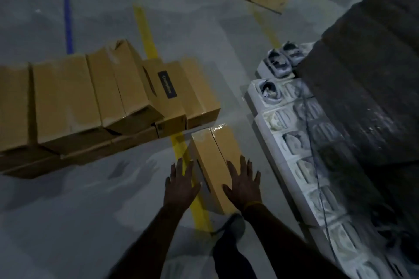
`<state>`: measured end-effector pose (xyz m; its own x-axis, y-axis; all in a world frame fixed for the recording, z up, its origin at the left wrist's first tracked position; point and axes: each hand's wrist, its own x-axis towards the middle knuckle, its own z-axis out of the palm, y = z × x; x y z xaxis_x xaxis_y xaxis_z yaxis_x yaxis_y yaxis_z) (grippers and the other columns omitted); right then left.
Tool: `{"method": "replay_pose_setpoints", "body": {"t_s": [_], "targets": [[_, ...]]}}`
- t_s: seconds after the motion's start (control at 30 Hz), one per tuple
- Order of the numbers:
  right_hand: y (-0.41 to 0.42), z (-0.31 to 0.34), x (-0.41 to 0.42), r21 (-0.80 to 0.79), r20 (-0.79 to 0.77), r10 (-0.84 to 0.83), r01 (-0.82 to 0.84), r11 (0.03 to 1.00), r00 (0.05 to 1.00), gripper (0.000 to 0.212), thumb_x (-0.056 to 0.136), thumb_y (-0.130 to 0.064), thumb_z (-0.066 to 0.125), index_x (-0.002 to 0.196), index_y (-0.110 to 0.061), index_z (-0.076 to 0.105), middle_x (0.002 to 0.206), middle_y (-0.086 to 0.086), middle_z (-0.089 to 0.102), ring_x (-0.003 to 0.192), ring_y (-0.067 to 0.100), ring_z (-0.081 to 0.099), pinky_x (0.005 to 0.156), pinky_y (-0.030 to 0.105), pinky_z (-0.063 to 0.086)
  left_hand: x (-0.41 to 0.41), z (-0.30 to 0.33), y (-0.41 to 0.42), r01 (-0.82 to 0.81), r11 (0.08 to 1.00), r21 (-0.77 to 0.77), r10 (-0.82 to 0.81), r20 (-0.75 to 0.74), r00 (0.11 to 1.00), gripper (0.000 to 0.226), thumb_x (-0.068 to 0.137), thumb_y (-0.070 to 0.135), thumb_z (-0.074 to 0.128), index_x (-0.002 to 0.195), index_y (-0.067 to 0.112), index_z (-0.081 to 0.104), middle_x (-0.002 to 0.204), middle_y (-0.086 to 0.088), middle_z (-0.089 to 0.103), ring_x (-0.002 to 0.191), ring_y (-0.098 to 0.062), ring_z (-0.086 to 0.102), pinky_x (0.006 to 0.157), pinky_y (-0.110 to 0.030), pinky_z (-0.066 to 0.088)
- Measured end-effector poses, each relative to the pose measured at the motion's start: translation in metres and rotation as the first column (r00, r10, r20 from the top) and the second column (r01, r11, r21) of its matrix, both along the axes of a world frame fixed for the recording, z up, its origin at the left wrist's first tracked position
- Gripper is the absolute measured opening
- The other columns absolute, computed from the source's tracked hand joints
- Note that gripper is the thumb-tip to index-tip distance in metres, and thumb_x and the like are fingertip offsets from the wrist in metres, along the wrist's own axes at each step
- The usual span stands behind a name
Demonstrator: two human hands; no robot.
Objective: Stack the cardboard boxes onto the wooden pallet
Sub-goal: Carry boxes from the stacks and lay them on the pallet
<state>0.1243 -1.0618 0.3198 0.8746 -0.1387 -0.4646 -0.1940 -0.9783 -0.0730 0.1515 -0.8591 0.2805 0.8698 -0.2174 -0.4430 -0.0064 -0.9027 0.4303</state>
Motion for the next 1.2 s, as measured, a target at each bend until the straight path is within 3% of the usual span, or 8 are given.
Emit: {"method": "replay_pose_setpoints", "body": {"t_s": [0.1,0.27,0.33,0.47,0.8,0.9,1.0,1.2], "targets": [[-0.054,-0.054,0.028,0.011,-0.041,0.040,-0.040,0.999,0.998,0.079,0.099,-0.054,0.044,0.159,-0.031,-0.002,0.164,0.012,-0.017,0.151,0.038,-0.011,0.117,0.064,0.004,0.009,-0.047,-0.049,-0.070,0.998,0.001,0.070,-0.049,0.996,0.079,0.095,0.068,0.031,0.159,0.030,0.006,0.167,-0.004,-0.009,0.153,-0.031,-0.004,0.119,-0.054,0.023],[-0.123,-0.169,0.075,0.036,-0.053,0.084,-0.082,0.996,0.995,0.079,0.098,-0.055,0.044,0.159,-0.031,0.001,0.165,0.012,-0.017,0.151,0.038,-0.012,0.116,0.065,0.006,0.027,-0.156,-0.118,-0.127,0.992,0.006,0.127,-0.066,0.990,0.117,0.063,0.094,-0.019,0.159,0.032,0.005,0.166,0.002,-0.013,0.153,-0.030,-0.006,0.120,-0.051,0.020],[-0.143,-0.222,0.091,0.051,-0.041,0.095,-0.093,0.994,0.995,0.079,0.097,-0.056,0.047,0.159,-0.032,0.005,0.165,0.012,-0.016,0.151,0.041,-0.010,0.116,0.065,0.006,0.035,-0.207,-0.141,-0.148,0.989,0.012,0.149,-0.063,0.987,0.108,0.071,0.091,-0.010,0.159,0.031,0.007,0.167,0.003,-0.009,0.153,-0.034,-0.002,0.118,-0.052,0.024],[-0.175,-0.326,0.111,0.056,-0.095,0.141,-0.136,0.989,0.985,0.079,0.096,-0.060,0.045,0.158,-0.035,0.002,0.163,0.010,-0.025,0.148,0.048,-0.014,0.117,0.064,0.003,0.050,-0.309,-0.179,-0.160,0.985,0.063,0.167,-0.113,0.979,0.080,0.094,0.071,0.032,0.159,0.030,0.008,0.166,0.008,-0.009,0.153,-0.034,-0.002,0.116,-0.055,0.029],[-0.221,-0.515,0.142,0.110,-0.164,0.184,-0.168,0.980,0.969,0.090,0.086,-0.069,0.056,0.156,-0.042,0.008,0.156,-0.001,-0.041,0.145,0.048,-0.022,0.113,0.072,0.009,0.075,-0.483,-0.221,-0.299,0.954,0.028,0.300,-0.127,0.945,0.096,0.085,0.068,0.057,0.157,0.039,0.001,0.161,0.018,-0.027,0.151,-0.030,-0.020,0.112,-0.067,0.021],[-0.227,-0.540,0.146,0.147,-0.160,0.131,-0.107,0.983,0.978,0.099,0.079,-0.075,0.060,0.155,-0.048,0.002,0.155,0.001,-0.042,0.145,0.051,-0.019,0.112,0.073,0.015,0.078,-0.512,-0.218,-0.311,0.947,-0.084,0.303,-0.087,0.949,0.096,0.083,0.063,0.063,0.158,0.034,0.010,0.162,0.014,-0.026,0.151,-0.033,-0.018,0.118,-0.059,0.013],[-0.227,-0.546,0.148,0.164,-0.102,0.080,-0.063,0.984,0.992,0.101,0.075,-0.075,0.064,0.153,-0.051,0.006,0.158,0.003,-0.036,0.146,0.050,0.000,0.111,0.067,0.027,0.075,-0.528,-0.216,-0.286,0.950,-0.128,0.294,0.056,0.954,0.091,0.079,0.068,0.053,0.156,0.027,0.025,0.167,0.006,-0.013,0.154,-0.031,-0.001,0.123,-0.052,0.004],[-0.196,-0.518,0.143,0.117,-0.035,0.045,-0.040,0.992,0.998,0.087,0.078,-0.073,0.060,0.152,-0.052,0.019,0.161,0.003,-0.025,0.143,0.046,0.013,0.111,0.060,0.025,0.068,-0.515,-0.200,-0.341,0.935,-0.102,0.351,0.119,0.929,0.081,0.076,0.074,0.050,0.147,0.034,0.043,0.167,0.009,0.002,0.146,-0.043,0.026,0.113,-0.059,0.024]]}}
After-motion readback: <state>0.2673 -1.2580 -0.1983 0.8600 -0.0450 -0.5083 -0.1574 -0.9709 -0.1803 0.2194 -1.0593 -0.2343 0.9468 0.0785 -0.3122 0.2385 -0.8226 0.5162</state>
